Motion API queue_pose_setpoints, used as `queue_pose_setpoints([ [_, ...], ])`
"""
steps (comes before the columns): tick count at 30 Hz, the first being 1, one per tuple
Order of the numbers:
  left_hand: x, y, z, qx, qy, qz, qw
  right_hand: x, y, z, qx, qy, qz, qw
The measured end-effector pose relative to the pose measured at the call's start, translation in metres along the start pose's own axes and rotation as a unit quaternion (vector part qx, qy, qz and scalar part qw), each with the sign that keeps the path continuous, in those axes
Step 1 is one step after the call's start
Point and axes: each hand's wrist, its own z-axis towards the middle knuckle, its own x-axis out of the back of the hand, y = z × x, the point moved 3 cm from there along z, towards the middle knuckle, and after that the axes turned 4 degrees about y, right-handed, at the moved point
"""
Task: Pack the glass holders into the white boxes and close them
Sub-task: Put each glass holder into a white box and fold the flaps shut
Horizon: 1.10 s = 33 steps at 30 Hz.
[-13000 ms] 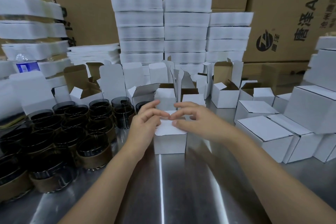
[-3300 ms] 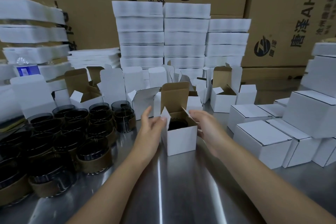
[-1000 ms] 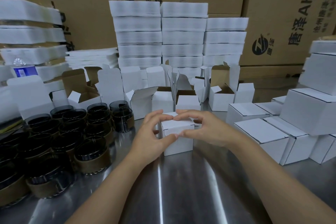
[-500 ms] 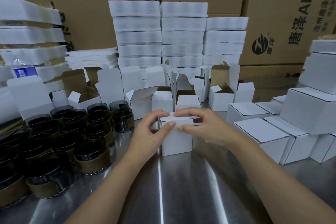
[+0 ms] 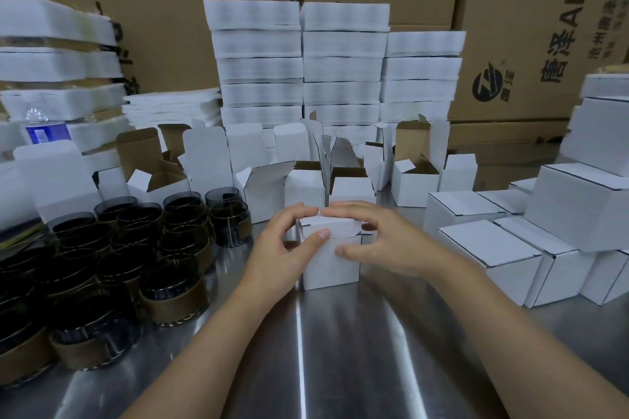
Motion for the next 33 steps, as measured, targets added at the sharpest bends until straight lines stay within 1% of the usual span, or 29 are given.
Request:
queue_pose_setpoints([
  [4, -0.0006, 0.0023, -0.0004, -0.005, -0.005, -0.002, 1.000, -0.0031, 0.0007, 0.0005, 0.010, 0.023, -0.002, 1.000],
  [6, -0.0004, 0.0021, 0.0009, -0.005, -0.001, -0.005, 1.000, -0.0029, 0.0006, 0.0004, 0.011, 0.021, -0.012, 1.000],
  [10, -0.0005, 0.0017, 0.0016, -0.006, 0.003, -0.003, 1.000, -0.0032, 0.0010, -0.0011, 0.025, -0.003, -0.106, 0.994],
  [12, -0.0007, 0.0002, 0.0020, -0.001, 0.005, -0.005, 1.000, -0.0040, -0.0009, -0.0020, 0.034, 0.000, -0.114, 0.993],
  [17, 0.0003, 0.0001, 0.0018, 0.011, 0.005, -0.027, 1.000, -0.0088, -0.0039, 0.0004, 0.033, 0.016, -0.045, 0.998],
  [22, 0.0027, 0.0031, 0.0006, 0.036, 0.014, -0.029, 0.999, -0.0084, -0.0012, 0.0030, 0.004, 0.033, 0.075, 0.997],
  [28, 0.0038, 0.0051, 0.0004, 0.025, 0.007, -0.030, 0.999, -0.0083, -0.0018, 0.0030, -0.003, 0.023, 0.090, 0.996],
  [30, 0.0036, 0.0058, 0.0012, 0.038, 0.010, -0.063, 0.997, -0.0067, -0.0022, 0.0021, -0.006, 0.013, 0.090, 0.996],
  [33, 0.0037, 0.0057, 0.0032, 0.083, 0.026, -0.124, 0.989, -0.0044, -0.0029, 0.0013, -0.018, -0.004, 0.080, 0.997],
])
